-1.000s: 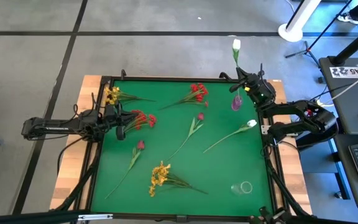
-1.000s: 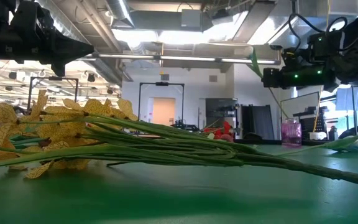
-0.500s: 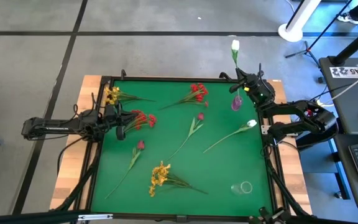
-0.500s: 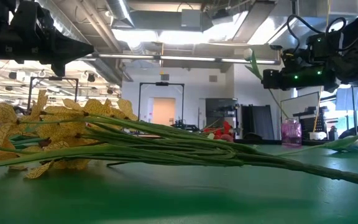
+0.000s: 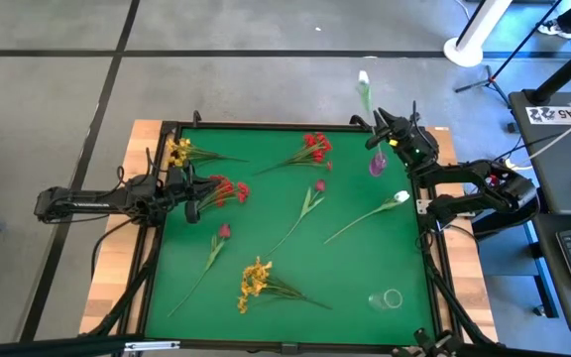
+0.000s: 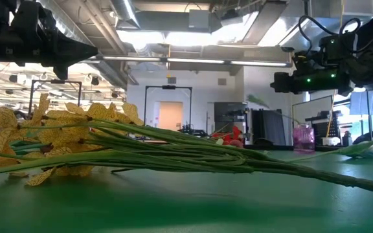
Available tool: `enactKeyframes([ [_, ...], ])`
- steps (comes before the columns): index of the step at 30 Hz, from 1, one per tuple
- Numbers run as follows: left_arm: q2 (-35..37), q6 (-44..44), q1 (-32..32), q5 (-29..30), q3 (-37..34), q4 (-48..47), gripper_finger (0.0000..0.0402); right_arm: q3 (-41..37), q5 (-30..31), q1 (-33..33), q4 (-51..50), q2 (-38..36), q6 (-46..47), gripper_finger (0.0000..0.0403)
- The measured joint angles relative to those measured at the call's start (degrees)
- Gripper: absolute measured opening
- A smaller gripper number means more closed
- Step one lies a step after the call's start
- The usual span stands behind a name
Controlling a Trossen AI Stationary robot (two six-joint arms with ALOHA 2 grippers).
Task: Sort flowers into vase by color
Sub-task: Put the left white tulip into the purple vase
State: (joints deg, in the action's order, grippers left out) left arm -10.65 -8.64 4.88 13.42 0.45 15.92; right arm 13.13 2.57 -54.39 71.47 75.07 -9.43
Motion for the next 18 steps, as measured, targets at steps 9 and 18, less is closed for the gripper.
enactKeyframes([
  [9,0.0,0.0,0.0,0.0,0.0,0.0,0.0,0.0,-0.7,0.0,-0.9,0.0,0.1,0.008],
  [18,0.0,0.0,0.0,0.0,0.0,0.0,0.0,0.0,-0.7,0.0,-1.0,-3.9,-1.2,0.0081],
])
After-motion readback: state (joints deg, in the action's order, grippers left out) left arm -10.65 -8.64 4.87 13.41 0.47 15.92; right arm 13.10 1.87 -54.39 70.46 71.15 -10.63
